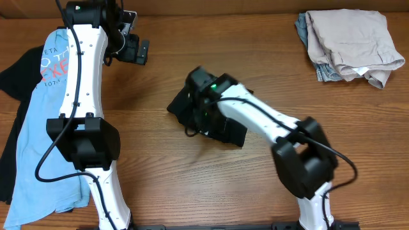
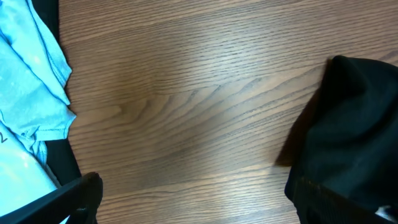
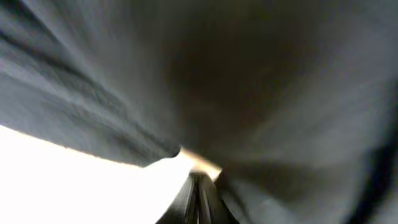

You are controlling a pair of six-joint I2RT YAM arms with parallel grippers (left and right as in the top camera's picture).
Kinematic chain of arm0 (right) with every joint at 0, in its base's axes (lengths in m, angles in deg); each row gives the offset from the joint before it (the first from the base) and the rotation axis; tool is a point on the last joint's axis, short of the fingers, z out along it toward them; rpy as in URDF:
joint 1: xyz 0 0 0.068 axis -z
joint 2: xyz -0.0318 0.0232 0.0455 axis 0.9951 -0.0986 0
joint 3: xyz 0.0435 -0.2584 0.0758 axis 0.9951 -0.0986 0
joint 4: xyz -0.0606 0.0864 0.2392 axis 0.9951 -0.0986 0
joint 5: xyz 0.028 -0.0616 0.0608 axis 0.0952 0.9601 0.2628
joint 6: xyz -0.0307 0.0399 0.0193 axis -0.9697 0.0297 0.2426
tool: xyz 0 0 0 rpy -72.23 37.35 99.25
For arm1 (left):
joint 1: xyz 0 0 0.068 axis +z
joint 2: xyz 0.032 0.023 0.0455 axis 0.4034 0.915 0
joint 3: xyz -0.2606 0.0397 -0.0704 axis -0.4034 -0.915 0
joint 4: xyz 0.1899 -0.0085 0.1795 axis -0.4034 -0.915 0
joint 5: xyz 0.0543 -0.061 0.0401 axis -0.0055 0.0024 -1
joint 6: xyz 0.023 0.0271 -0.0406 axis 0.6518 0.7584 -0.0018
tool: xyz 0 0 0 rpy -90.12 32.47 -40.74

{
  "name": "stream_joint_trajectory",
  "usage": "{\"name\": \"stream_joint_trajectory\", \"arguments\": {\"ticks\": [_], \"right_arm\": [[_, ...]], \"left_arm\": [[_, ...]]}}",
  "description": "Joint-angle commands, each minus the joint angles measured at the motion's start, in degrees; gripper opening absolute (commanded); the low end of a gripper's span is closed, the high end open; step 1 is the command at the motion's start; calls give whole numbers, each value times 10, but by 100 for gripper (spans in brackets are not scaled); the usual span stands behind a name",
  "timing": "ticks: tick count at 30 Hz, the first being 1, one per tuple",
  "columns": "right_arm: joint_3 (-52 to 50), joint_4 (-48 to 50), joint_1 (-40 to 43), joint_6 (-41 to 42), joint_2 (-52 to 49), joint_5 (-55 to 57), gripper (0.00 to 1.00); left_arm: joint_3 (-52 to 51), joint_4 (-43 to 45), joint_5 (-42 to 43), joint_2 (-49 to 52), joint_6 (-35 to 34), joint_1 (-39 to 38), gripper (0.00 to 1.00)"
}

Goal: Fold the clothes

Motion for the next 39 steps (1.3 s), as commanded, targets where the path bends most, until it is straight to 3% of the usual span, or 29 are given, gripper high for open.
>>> {"name": "stream_joint_trajectory", "arguments": {"ticks": [1, 13, 28, 33, 39], "right_arm": [[7, -26, -5, -10, -6, -19, 4], [-98, 33, 51, 9, -7, 12, 4], [-119, 102, 272, 21, -7, 97, 5], [-45, 65, 329, 21, -5, -10, 10], [36, 12, 357, 44, 22, -199, 34]], "left_arm": [[4, -1, 8, 7, -5, 3, 100], [4, -10, 9, 23, -5, 3, 100], [4, -10, 9, 25, -5, 3, 100], [4, -9, 9, 25, -6, 3, 100], [4, -3, 9, 25, -6, 3, 100]]}}
